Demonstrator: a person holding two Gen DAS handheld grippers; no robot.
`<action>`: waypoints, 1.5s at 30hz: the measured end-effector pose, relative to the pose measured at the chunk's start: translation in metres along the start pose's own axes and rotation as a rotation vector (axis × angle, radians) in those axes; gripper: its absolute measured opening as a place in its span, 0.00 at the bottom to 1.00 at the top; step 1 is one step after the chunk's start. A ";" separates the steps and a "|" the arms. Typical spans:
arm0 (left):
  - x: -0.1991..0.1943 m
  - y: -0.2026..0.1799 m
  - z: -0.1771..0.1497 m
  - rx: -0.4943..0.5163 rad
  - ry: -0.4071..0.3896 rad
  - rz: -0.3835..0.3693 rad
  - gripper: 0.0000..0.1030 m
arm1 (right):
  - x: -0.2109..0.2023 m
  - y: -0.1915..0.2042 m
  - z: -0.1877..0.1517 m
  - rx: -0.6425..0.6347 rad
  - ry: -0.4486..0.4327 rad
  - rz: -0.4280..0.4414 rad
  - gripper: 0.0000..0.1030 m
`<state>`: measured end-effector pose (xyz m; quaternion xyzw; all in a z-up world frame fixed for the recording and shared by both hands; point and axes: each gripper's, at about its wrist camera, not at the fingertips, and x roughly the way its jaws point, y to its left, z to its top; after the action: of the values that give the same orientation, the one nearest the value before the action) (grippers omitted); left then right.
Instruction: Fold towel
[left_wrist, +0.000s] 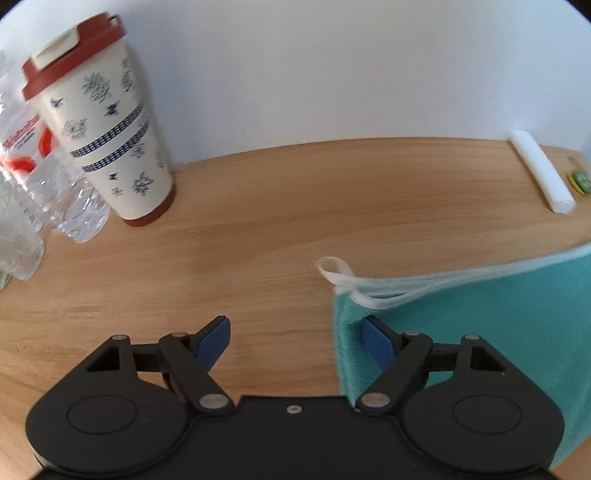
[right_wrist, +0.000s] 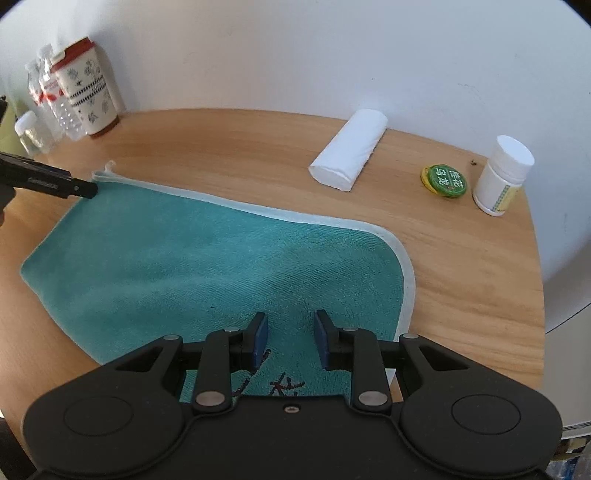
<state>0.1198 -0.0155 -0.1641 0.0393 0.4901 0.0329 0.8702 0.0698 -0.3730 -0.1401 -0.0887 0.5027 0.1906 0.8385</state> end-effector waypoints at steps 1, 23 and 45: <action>0.002 -0.002 0.001 0.011 -0.003 0.000 0.77 | 0.000 0.002 0.000 -0.006 0.003 -0.007 0.30; -0.050 -0.090 -0.044 0.329 -0.114 -0.101 0.81 | -0.006 0.026 -0.002 0.012 0.000 -0.005 0.35; -0.079 -0.066 -0.048 0.169 0.061 -0.138 0.99 | -0.067 0.020 -0.013 0.114 0.045 -0.097 0.48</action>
<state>0.0394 -0.0869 -0.1287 0.0776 0.5191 -0.0672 0.8485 0.0227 -0.3746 -0.0862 -0.0694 0.5266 0.1187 0.8389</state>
